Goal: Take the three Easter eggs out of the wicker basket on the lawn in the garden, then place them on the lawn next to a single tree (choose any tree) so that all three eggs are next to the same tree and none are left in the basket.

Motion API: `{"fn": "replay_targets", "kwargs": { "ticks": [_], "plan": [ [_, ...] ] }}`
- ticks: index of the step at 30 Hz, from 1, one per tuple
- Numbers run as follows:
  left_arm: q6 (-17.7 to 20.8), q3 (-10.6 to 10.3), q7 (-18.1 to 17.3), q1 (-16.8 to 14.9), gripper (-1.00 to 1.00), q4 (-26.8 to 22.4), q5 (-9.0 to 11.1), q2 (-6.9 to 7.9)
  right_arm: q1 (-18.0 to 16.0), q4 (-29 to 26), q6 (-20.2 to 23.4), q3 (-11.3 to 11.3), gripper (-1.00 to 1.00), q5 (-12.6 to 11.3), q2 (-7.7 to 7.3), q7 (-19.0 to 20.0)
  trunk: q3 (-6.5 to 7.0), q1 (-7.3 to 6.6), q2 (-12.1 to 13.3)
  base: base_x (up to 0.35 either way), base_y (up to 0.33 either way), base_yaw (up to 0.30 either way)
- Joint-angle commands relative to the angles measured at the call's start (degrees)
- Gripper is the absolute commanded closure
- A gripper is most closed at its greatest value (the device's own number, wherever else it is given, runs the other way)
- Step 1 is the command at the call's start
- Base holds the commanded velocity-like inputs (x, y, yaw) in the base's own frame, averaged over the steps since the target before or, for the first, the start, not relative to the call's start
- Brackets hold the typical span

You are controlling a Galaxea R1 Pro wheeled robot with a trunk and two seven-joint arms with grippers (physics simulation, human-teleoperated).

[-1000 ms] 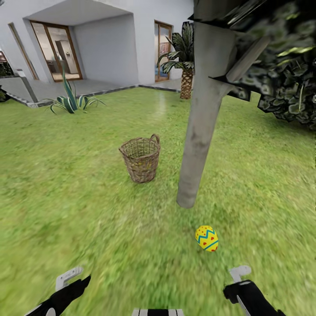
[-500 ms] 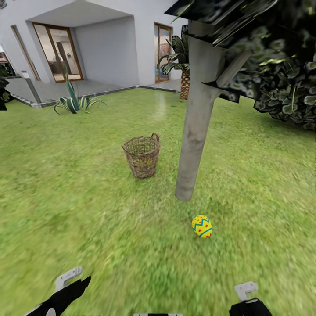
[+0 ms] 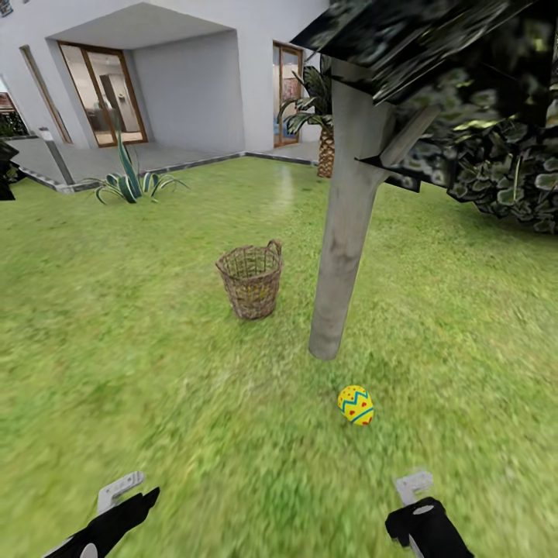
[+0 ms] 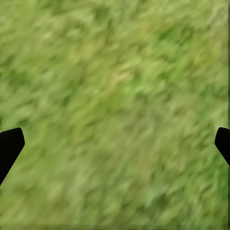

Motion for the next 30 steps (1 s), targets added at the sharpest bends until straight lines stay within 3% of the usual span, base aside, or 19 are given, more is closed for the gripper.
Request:
{"fn": "replay_targets", "kwargs": {
  "ticks": [1,3,8,15,25,30],
  "plan": [
    [0.37,0.12,-0.18,-0.01,-1.00,-0.06,0.30,0.00,-0.12,-3.32,4.72,0.24,-1.00,0.18,0.20,0.11,0.14,-0.23,0.40,0.000,0.000,0.000],
    [0.40,0.16,-0.18,0.01,-1.00,-0.07,0.30,0.06,-0.18,-5.58,8.36,0.34,-1.00,-1.31,0.82,0.11,0.49,-0.67,1.20,0.000,0.000,0.000],
    [0.39,0.17,-0.06,-0.01,-1.00,-0.06,0.30,0.02,-0.21,-4.80,10.43,0.39,-1.00,-2.47,1.46,-0.26,1.39,-1.77,3.20,0.000,0.000,0.000],
    [0.37,0.17,-0.07,-0.01,-1.00,-0.02,0.27,-0.02,-2.86,2.22,10.64,0.38,-1.00,-2.83,1.40,-0.14,2.65,-3.31,6.01,0.000,0.000,0.000],
    [0.13,0.17,-0.32,-0.02,-1.00,-0.06,0.35,0.13,-3.02,2.13,10.33,0.37,-1.00,-2.96,1.23,-0.02,4.44,-5.50,10.02,0.000,0.014,0.000],
    [0.23,0.24,-0.52,0.02,-1.00,0.02,0.45,0.43,-3.02,2.04,10.13,0.31,-1.00,-2.97,1.09,-0.02,4.80,-5.94,10.82,0.028,0.292,0.000]
  ]
}}
